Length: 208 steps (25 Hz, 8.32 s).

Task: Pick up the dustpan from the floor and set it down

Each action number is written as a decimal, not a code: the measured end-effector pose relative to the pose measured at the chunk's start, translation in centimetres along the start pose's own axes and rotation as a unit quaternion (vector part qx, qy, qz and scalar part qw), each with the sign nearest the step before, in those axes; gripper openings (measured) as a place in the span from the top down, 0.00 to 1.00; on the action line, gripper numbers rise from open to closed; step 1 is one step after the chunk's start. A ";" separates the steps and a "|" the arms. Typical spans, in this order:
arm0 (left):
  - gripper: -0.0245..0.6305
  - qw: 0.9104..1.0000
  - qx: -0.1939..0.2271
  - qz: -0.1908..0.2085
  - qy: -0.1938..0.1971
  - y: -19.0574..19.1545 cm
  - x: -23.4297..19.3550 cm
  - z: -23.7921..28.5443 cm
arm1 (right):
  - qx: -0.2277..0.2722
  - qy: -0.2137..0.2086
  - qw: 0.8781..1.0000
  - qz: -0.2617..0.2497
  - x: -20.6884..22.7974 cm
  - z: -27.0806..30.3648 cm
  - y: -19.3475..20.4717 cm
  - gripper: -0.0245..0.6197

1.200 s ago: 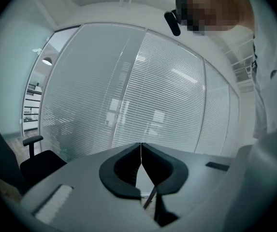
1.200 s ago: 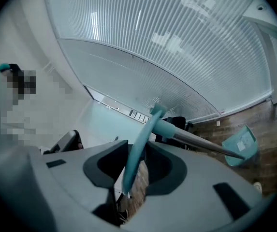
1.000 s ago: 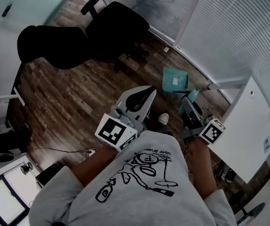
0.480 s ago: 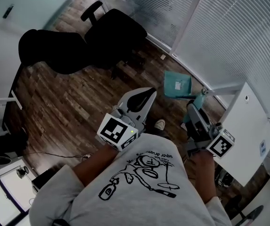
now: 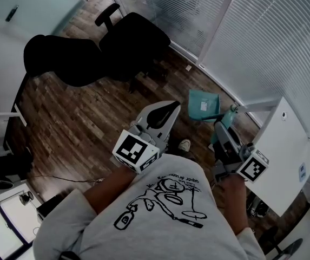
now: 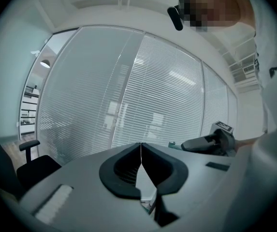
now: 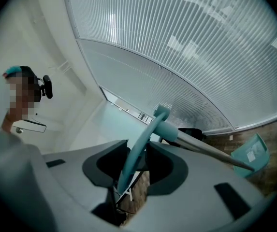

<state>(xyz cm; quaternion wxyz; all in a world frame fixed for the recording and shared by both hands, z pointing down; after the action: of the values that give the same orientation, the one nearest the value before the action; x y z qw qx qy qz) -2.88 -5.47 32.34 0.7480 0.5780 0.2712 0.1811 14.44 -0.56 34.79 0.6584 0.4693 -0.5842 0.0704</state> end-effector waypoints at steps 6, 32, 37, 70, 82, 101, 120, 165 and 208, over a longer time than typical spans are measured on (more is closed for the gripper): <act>0.96 1.000 -0.006 0.002 -0.001 0.3 0.0 0.4 | -0.005 -0.005 1.000 0.003 0.6 0.2 0.1 0.79; 0.96 1.000 -0.013 0.006 -0.020 0.5 -1.5 -0.1 | -0.049 0.014 0.998 0.020 7.6 0.8 4.0 0.79; 0.96 1.000 -0.014 0.005 -0.024 0.5 -2.2 -0.2 | -0.055 0.026 0.998 0.025 9.9 1.0 4.9 0.79; 0.96 0.999 -0.023 0.004 -0.041 1.5 -2.4 -3.2 | -0.046 0.012 0.995 0.093 23.2 0.5 11.2 0.81; 0.96 0.997 -0.050 0.009 -0.049 2.7 -2.6 -4.3 | -0.045 0.059 0.991 0.111 28.5 -0.4 13.2 0.82; 0.96 0.994 -0.088 0.015 -0.055 4.4 -3.0 -5.6 | -0.087 0.096 0.983 0.131 33.2 -0.1 17.7 0.82; 0.96 0.995 -0.087 0.013 -0.055 4.6 -4.2 -7.1 | -0.095 0.111 0.976 0.160 32.4 -1.2 22.3 0.84; 0.96 0.994 -0.092 0.014 -0.051 5.0 -3.8 -6.3 | -0.141 0.145 0.942 0.267 31.4 -5.5 29.8 0.85; 0.96 0.997 -0.071 0.009 -0.041 4.4 -3.5 -4.9 | -0.267 0.198 0.923 0.195 31.7 -9.1 26.1 0.68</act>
<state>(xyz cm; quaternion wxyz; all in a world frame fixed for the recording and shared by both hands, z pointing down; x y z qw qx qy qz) -8.45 -2.58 36.40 0.7958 0.5331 0.2217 0.1828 13.83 5.74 76.38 0.8346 0.1288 -0.5195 0.1302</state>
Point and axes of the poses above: the fingertips, and each gripper's own axes: z forward along the fingers, x to its right, y out of its underside, the point moved 4 cm from there along -z, backward along the fingers, and after that the axes turned 14 degrees about -y, right-handed, at the moved point
